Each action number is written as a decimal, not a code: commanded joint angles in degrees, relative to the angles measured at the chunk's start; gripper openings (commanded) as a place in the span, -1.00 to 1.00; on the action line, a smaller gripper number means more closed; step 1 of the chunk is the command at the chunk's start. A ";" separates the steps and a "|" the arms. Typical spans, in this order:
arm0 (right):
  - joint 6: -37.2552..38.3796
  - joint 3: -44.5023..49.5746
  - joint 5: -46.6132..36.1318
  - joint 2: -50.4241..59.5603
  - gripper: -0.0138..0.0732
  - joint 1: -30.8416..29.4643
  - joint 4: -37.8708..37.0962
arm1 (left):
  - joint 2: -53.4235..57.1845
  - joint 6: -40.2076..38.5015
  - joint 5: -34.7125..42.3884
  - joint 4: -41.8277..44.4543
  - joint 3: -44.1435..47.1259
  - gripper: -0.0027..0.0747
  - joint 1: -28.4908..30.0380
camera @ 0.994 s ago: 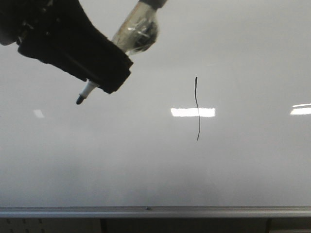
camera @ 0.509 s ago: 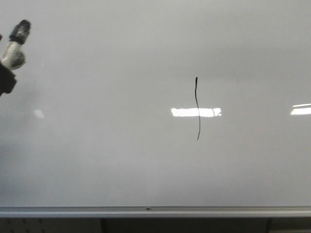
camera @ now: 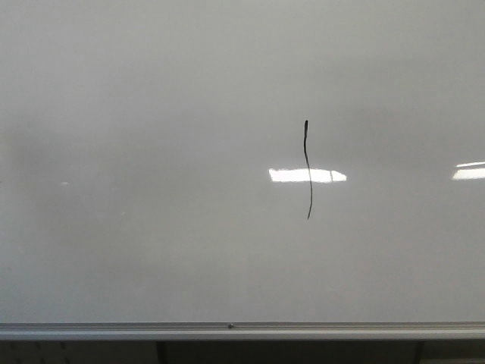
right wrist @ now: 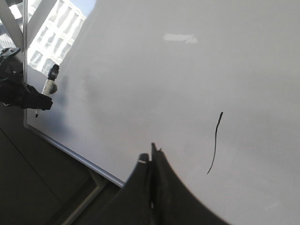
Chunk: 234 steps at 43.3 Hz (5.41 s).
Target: Write number 1 on whiteboard
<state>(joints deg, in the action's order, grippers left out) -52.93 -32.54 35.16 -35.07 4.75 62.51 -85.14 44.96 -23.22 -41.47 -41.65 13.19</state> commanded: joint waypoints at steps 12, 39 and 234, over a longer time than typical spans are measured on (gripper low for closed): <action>-0.70 -1.47 -1.89 0.16 -0.82 -0.29 2.57 | -8.70 -0.12 3.50 1.12 -7.43 -0.98 0.01; -0.70 -1.47 -1.89 0.16 -0.82 -0.29 2.57 | -9.86 -0.12 11.24 1.41 -7.43 -0.29 0.01; -0.70 7.99 -24.87 13.88 -0.82 -0.11 3.23 | 86.48 -43.57 21.61 38.53 43.47 -0.98 -11.72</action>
<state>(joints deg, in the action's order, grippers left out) -53.02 -23.09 11.97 -20.70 4.75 64.56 0.28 2.07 -6.88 -2.31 0.56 1.67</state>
